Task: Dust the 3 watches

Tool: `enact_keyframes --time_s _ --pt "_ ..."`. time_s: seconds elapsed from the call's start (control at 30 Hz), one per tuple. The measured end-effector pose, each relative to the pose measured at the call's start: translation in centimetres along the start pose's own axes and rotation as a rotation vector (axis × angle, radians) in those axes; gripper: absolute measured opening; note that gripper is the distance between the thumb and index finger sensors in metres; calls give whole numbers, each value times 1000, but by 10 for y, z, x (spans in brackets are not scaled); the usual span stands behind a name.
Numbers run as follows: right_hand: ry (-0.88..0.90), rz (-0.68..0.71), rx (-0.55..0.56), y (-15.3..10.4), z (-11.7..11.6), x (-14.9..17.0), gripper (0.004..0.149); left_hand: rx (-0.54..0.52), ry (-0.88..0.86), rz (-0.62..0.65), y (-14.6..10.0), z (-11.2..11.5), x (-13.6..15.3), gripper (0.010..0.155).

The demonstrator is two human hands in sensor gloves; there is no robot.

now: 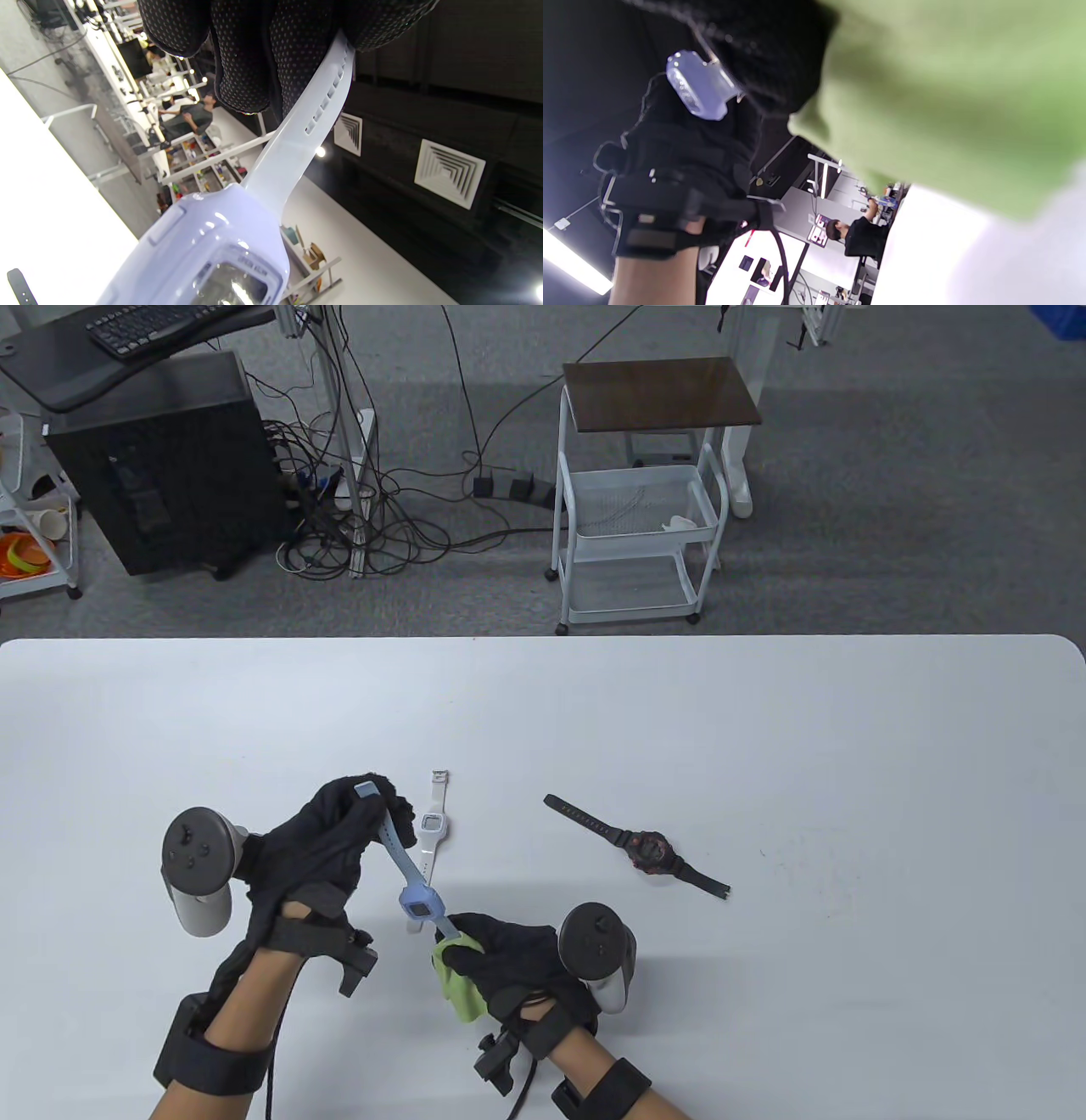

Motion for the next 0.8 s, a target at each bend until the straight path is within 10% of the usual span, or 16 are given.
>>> enact_keyframes --time_s 0.8 --pt "-225 13 24 -2 21 -7 43 -15 -10 13 -2 -4 -3 45"
Point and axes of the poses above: the tracker on the back of each hand, its own x axis roughly to the little-finger side, its own y axis roughly from the wrist to the fingertips, z = x × y, the point moved 5 cm from there along y, roughly from the wrist to the fingertips, and after that the axes turned 12 degrees about -y, right-handed, at the moved point
